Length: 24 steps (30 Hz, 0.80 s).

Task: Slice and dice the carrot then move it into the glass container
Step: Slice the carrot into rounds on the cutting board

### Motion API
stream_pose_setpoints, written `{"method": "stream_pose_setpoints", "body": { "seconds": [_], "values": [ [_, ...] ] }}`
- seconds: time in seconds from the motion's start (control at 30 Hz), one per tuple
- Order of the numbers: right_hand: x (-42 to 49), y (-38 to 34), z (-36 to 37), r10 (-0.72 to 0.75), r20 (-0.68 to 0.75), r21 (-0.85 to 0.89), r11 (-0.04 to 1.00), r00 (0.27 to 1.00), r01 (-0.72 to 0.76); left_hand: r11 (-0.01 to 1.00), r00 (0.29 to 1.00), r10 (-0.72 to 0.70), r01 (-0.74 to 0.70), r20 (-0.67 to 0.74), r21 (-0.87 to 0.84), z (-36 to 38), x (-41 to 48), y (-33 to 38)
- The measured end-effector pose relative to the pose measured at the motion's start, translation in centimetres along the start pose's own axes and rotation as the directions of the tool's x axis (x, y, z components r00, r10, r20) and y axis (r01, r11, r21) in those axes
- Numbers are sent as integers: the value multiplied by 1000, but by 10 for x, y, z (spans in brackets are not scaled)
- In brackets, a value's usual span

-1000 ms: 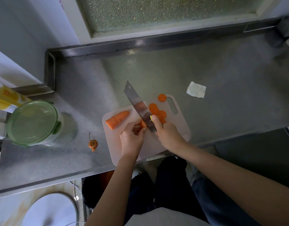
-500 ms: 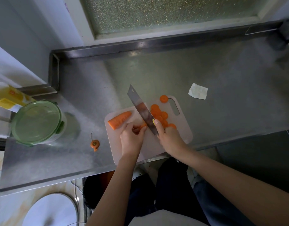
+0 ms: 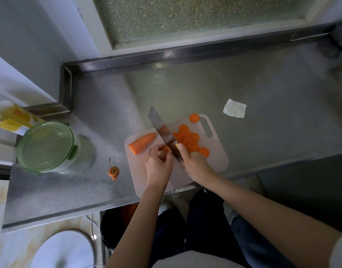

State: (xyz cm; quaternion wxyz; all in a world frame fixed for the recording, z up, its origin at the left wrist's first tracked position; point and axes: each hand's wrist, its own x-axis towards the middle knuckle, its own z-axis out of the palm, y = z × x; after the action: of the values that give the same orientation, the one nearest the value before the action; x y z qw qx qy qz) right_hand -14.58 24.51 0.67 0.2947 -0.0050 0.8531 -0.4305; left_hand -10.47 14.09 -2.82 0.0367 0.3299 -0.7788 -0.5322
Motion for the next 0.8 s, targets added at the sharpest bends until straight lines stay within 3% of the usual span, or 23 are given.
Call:
{"method": "stream_pose_setpoints", "body": {
  "seconds": [0.13,0.43,0.8],
  "values": [
    [-2,4,-1,-39,-22,76,996,999,41,992,997,-80,79,-5,-99,1,4,-5],
    [-7,13,-5,-84,-64,148,985,994,93,986,997,-71,71,8,-152,3,4,-8],
    [-17,14,-18,-49,-63,-53,998,997,45,992,999,-37,41,31,-123,4,4,-1]
  ]
}}
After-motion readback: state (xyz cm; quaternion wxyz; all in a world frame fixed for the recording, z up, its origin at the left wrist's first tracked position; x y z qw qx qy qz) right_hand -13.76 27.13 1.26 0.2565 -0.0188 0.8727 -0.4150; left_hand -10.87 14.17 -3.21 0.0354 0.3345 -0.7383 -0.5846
